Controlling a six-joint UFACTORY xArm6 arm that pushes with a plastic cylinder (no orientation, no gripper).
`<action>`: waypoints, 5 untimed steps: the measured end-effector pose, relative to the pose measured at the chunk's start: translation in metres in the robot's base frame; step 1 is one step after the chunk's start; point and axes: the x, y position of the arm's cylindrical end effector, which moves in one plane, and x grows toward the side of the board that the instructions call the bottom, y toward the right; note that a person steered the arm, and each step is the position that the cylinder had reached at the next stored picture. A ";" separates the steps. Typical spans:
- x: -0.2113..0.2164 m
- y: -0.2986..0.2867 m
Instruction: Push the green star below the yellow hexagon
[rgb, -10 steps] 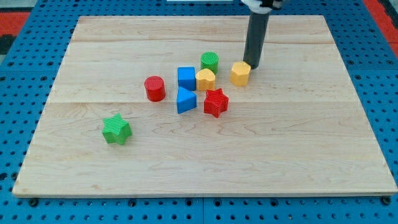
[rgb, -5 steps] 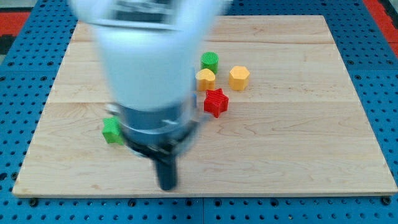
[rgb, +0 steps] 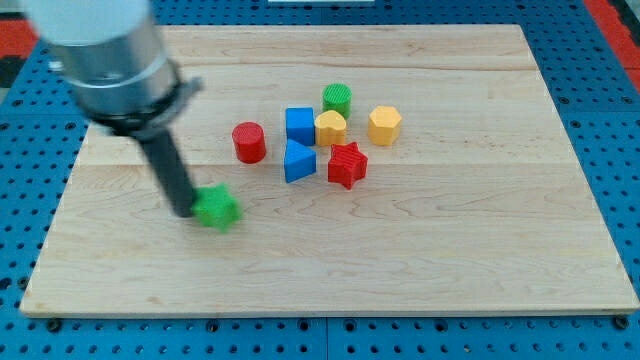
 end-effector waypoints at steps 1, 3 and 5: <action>0.000 0.119; 0.038 0.150; -0.011 0.188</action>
